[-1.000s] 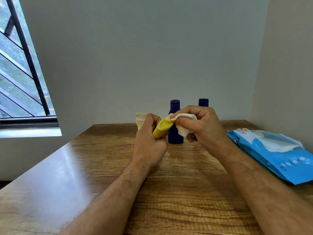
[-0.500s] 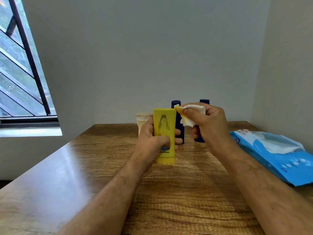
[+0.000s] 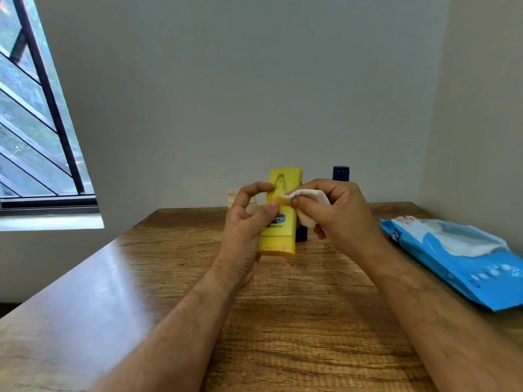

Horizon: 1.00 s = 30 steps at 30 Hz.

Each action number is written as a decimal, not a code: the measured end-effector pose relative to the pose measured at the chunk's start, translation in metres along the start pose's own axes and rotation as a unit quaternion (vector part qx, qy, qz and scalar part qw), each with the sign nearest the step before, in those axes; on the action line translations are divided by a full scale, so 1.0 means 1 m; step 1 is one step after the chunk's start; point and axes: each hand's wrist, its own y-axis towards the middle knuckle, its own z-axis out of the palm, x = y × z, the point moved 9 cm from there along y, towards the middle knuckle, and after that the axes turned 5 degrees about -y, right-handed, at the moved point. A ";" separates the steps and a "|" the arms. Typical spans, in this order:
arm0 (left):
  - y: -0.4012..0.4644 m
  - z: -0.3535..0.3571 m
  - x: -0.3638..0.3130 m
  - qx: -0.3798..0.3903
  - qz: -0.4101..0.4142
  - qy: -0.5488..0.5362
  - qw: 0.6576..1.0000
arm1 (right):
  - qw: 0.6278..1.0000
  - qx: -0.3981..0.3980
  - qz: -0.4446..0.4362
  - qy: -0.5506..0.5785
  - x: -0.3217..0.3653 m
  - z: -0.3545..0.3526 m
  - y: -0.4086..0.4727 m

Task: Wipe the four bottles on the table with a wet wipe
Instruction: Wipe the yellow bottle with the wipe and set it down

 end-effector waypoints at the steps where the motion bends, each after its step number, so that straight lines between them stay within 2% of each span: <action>1: 0.000 0.000 0.001 0.001 -0.005 -0.005 1.000 | 1.000 -0.014 0.006 -0.006 -0.002 -0.001 0.000; 7: 0.001 0.002 0.004 0.043 -0.029 -0.036 0.998 | 0.995 -0.093 0.044 0.009 -0.009 -0.014 0.001; 11: 0.000 0.011 0.001 0.082 0.010 0.066 0.994 | 0.992 -0.109 0.058 0.016 -0.010 -0.019 0.001; 14: -0.002 0.010 -0.006 0.064 0.062 0.154 0.984 | 0.992 -0.089 0.075 0.038 -0.012 -0.017 0.000; 17: 0.002 -0.001 -0.018 -0.003 0.117 0.270 0.956 | 0.993 -0.042 0.090 0.057 -0.016 -0.007 -0.001; 18: 0.003 -0.005 -0.019 -0.022 0.121 0.279 0.952 | 0.993 -0.032 0.095 0.070 -0.018 -0.005 -0.001; 23: 0.001 -0.007 -0.009 -0.017 0.079 0.240 0.967 | 0.987 -0.046 0.065 0.139 -0.012 -0.009 0.001; 26: 0.001 -0.011 -0.005 -0.039 0.057 0.228 0.971 | 0.986 -0.092 0.037 0.134 -0.005 -0.020 0.002; 30: 0.000 -0.001 0.007 0.001 0.007 0.190 0.982 | 0.990 -0.083 0.026 0.110 -0.002 -0.016 0.002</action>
